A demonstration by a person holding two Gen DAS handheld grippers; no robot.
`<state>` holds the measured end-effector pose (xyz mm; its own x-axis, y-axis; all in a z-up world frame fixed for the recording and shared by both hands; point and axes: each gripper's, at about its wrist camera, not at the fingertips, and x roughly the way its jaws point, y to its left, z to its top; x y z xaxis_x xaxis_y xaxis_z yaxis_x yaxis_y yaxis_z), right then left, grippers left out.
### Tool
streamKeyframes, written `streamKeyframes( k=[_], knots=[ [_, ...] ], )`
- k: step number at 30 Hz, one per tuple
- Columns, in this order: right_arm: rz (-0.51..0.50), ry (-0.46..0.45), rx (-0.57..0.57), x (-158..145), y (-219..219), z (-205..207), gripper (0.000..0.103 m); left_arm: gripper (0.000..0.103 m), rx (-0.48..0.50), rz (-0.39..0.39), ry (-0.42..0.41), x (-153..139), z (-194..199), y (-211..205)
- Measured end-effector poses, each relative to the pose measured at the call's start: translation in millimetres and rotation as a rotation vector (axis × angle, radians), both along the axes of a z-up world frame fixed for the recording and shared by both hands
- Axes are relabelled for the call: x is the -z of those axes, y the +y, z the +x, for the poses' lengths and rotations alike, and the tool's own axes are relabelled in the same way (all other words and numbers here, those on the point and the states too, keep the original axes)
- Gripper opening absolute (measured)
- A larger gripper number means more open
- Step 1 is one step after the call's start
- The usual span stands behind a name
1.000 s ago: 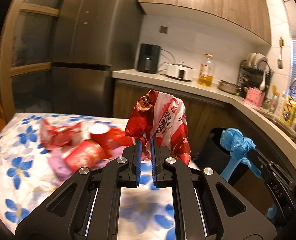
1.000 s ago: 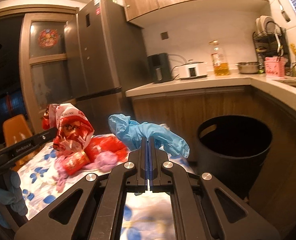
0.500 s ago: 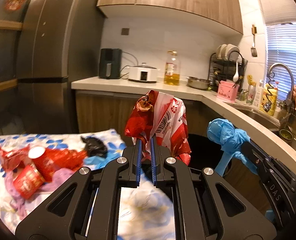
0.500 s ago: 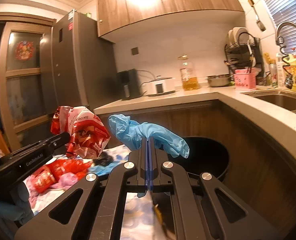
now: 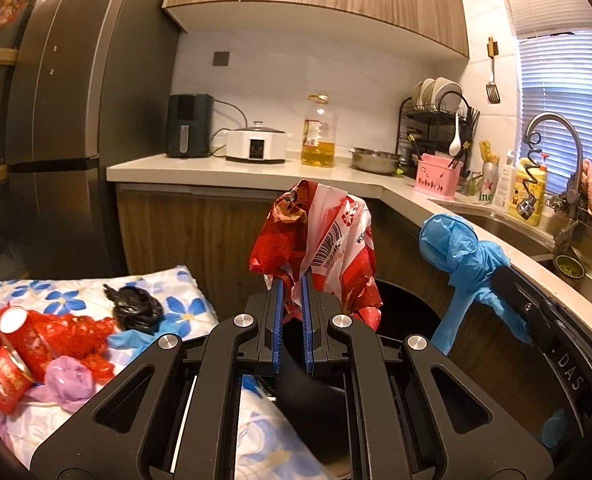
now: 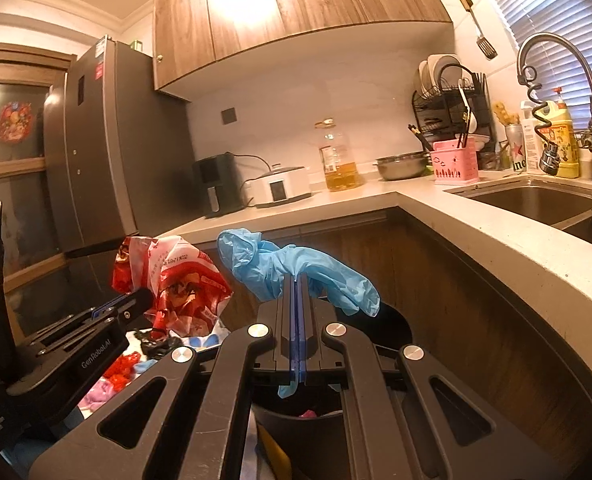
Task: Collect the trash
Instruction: 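Lift the red bag and blue glove and carry both over the bin, then open both tools to drop the red bag and blue glove into the bin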
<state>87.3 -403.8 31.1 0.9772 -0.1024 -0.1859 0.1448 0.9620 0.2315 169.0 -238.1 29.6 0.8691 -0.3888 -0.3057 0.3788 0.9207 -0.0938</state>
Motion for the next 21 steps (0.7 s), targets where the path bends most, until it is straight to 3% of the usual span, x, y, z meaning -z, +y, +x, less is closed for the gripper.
streamKeyframes(
  k=[21],
  knots=[
    [0.001,0.023,0.001,13,-14,28,0.002,0.008,0.037,0.022,0.027,26,33,-35]
  ],
)
